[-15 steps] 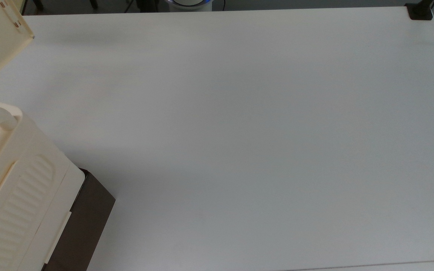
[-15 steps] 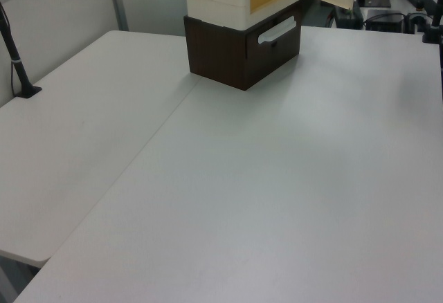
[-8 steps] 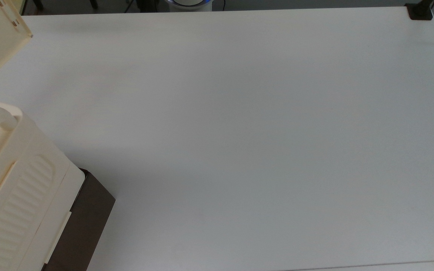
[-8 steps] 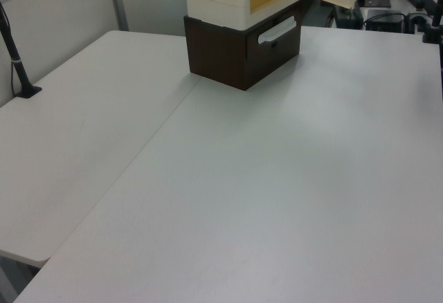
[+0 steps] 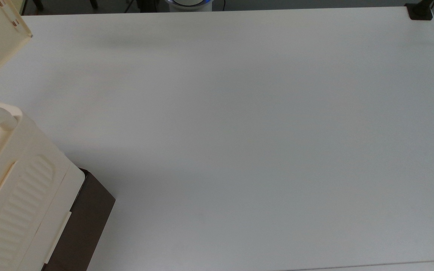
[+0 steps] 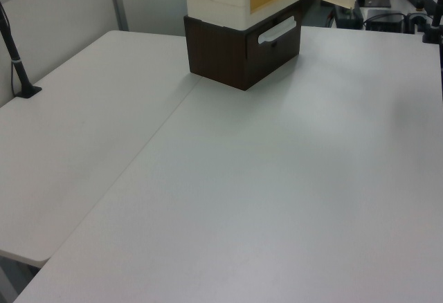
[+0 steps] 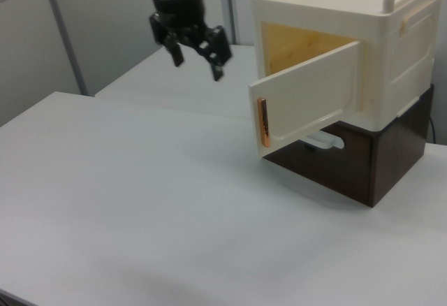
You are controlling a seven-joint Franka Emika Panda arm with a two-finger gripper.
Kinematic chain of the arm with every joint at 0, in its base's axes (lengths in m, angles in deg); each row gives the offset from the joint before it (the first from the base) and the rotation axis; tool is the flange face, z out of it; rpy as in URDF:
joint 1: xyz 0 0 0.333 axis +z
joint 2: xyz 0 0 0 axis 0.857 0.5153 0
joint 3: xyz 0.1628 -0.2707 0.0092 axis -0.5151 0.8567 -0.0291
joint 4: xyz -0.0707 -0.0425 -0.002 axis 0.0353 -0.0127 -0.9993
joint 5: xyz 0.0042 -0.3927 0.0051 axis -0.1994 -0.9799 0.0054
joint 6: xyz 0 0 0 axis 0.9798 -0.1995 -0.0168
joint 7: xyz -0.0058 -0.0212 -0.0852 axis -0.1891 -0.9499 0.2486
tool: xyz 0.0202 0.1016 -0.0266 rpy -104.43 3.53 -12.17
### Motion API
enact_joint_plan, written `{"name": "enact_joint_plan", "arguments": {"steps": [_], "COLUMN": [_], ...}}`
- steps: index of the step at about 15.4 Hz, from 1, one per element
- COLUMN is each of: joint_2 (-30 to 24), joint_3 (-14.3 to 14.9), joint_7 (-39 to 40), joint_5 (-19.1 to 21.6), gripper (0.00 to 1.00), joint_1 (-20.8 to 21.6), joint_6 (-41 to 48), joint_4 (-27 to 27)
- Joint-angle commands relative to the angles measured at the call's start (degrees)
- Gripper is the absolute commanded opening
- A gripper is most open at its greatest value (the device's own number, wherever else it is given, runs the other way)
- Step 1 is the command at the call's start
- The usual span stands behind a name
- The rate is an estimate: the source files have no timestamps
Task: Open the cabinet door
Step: 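Release the handle and raise the gripper away from the door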
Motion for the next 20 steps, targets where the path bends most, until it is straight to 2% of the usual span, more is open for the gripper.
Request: {"name": "enact_joint_plan", "arguments": {"steps": [1,5,8,11,15,20], "joint_2": [-0.43,0.79,2.03,3.34,3.7,3.52], "joint_3": [0.58,0.76,1.02,1.02,1.02,1.02], "joint_7": [-6.33,-11.78,-12.06,-11.88,-11.09,-7.57], "joint_5": [-0.42,-0.77,-1.56,-5.68,-9.64,-10.44], "gripper": [1.0,1.0,1.0,1.0,1.0,1.0], "joint_1": [6.41,12.91,15.13,16.97,17.07,16.71], "joint_6": [1.07,0.89,0.46,0.1,0.1,0.28], "joint_4": [0.63,1.07,0.99,1.07,1.07,1.07]}}
